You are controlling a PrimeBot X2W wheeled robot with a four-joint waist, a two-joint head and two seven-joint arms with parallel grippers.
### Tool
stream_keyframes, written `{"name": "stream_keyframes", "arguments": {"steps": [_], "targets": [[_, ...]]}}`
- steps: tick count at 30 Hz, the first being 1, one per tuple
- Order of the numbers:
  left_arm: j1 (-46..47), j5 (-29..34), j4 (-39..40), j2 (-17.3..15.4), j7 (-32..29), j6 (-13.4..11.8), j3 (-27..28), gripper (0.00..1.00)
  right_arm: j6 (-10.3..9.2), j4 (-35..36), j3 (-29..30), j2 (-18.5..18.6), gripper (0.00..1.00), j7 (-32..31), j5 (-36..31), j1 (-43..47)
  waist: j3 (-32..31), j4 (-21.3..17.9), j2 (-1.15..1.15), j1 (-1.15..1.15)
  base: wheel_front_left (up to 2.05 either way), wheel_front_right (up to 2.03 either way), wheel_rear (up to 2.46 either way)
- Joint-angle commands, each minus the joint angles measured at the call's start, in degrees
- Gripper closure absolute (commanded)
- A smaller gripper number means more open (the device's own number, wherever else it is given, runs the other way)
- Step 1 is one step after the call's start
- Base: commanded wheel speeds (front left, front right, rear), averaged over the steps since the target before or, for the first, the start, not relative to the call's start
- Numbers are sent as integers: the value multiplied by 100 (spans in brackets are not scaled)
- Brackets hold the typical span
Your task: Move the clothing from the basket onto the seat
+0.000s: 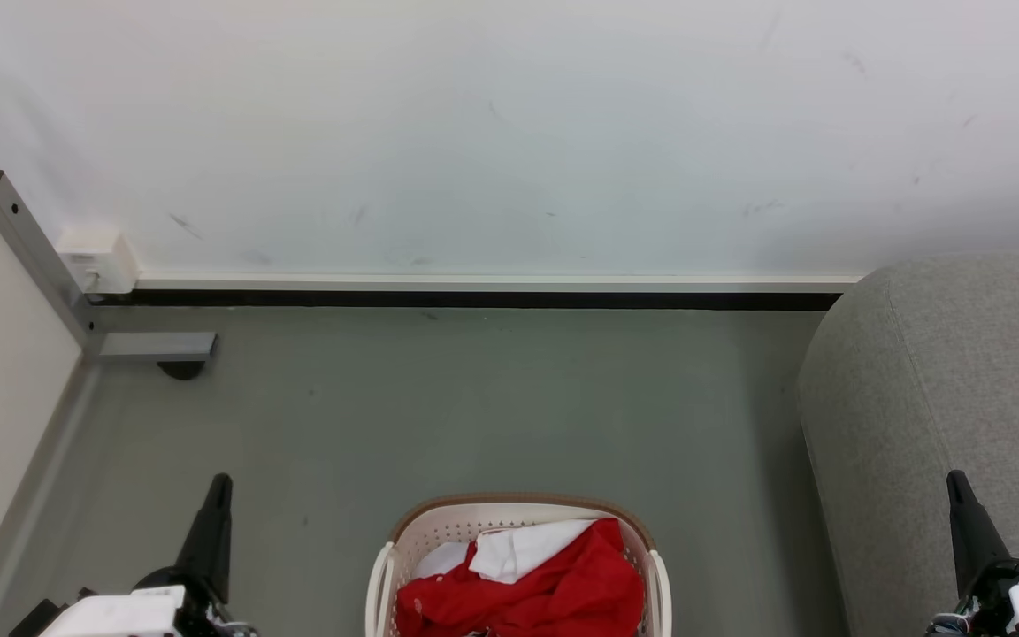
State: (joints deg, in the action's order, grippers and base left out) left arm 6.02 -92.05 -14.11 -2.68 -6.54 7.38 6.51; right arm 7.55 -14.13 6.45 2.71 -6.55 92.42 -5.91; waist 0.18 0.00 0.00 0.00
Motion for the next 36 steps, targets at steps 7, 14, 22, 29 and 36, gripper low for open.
{"name": "stream_keyframes", "arguments": {"steps": [7,14,22,29,36], "targets": [[52,-71,19,-43,-15,29,7,100,-14,28,19,37,100,-12,-2,-71,0,0,0,0,0,0,0],[52,-71,19,-43,-15,29,6,100,-14,28,19,37,100,-12,-3,-71,0,0,0,0,0,0,0],[52,-71,19,-43,-15,28,7,100,-14,28,19,37,100,-12,-2,-71,0,0,0,0,0,0,0],[51,-71,19,-43,-15,29,6,100,-14,28,19,37,100,-12,-3,-71,0,0,0,0,0,0,0],[51,-71,19,-43,-15,29,4,100,-14,28,19,37,100,-12,-2,-71,0,0,0,0,0,0,0]]}}
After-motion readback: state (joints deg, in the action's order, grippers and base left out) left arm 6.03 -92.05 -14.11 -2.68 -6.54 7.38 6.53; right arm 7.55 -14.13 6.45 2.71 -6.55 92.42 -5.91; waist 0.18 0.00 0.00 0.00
